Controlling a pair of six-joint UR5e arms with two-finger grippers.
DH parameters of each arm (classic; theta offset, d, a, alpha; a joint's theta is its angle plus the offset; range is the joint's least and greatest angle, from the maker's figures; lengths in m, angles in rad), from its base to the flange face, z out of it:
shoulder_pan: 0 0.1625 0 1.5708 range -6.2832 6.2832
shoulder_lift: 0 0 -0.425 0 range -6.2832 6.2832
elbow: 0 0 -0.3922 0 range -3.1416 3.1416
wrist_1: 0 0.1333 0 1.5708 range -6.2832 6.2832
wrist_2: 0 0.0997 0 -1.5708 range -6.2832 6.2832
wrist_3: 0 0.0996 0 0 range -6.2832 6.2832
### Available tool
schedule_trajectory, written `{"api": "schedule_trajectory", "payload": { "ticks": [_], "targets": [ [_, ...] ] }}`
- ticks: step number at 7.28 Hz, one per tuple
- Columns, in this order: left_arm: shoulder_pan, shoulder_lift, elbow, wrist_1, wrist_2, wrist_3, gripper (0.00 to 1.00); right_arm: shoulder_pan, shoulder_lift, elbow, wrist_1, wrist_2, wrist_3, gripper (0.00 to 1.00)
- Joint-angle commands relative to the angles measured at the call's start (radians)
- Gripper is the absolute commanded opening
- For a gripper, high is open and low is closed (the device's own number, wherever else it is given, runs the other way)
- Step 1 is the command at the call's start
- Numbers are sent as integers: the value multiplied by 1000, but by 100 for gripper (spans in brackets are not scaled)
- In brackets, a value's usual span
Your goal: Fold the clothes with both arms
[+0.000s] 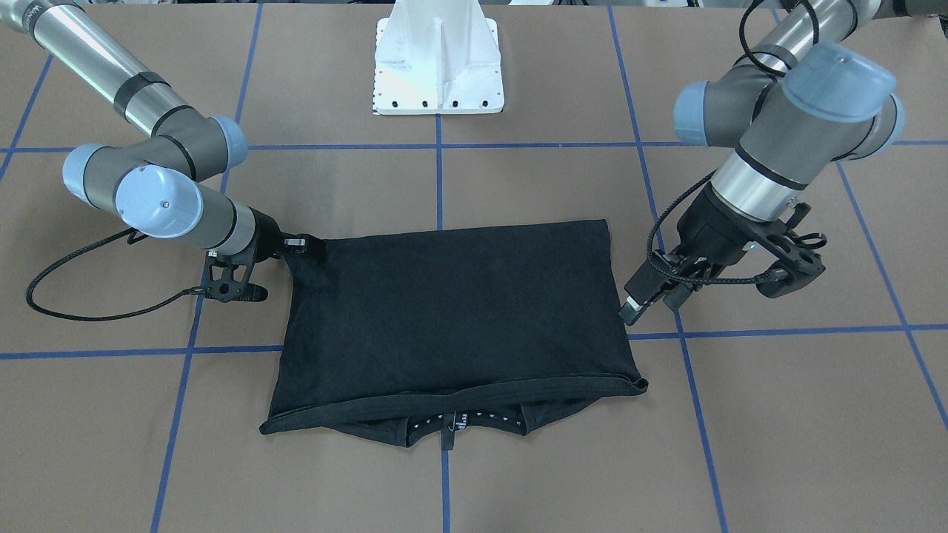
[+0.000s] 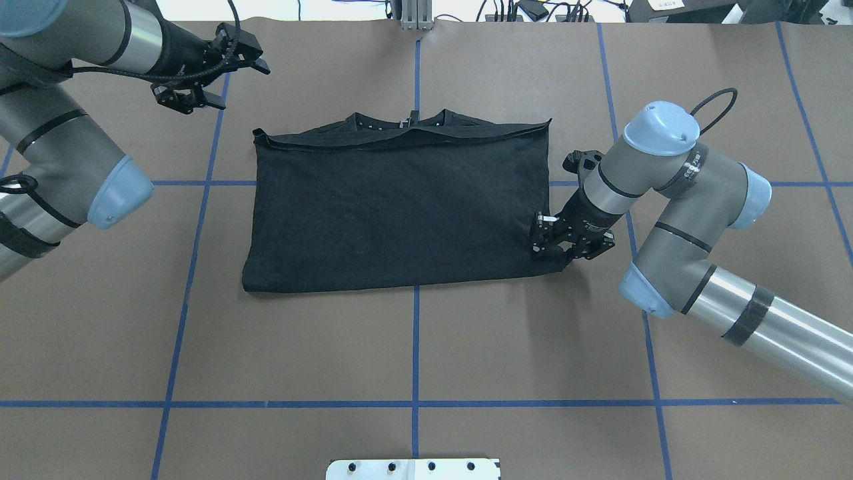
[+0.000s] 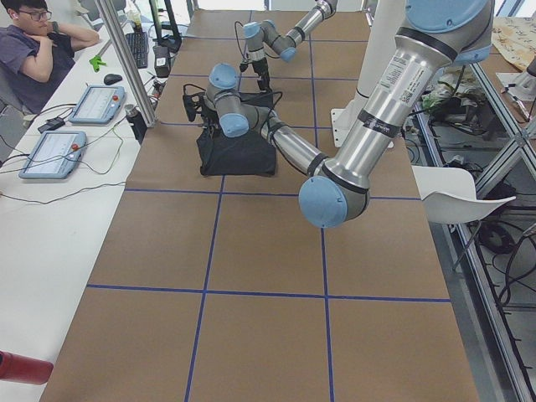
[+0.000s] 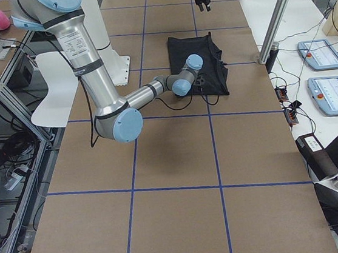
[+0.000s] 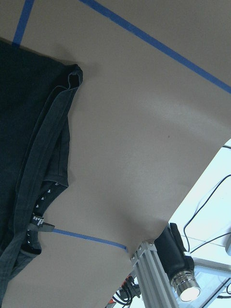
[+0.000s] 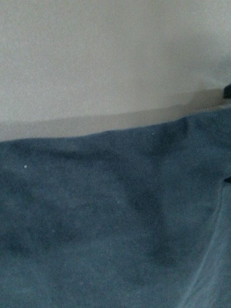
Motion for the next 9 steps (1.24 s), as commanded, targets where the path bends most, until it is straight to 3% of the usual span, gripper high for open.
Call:
{"api": "schedule_trajectory", "payload": {
  "ticks": [1, 2, 4, 6, 9],
  "targets": [
    [-2, 1, 0, 0, 1, 0, 100, 9, -2, 11, -3, 13, 0, 0],
    [-3, 2, 0, 0, 1, 0, 100, 12, -9, 28, 4, 36, 0, 0],
    [-8, 4, -1, 0, 1, 1, 100, -18, -91, 165, 1, 77, 1, 0],
    [-8, 8, -7, 2, 0, 0, 100, -116, -169, 294, 1, 171, 17, 0],
    [-8, 13, -18, 2, 0, 0, 100, -337, -177, 419, 3, 182, 156, 0]
  ]
}}
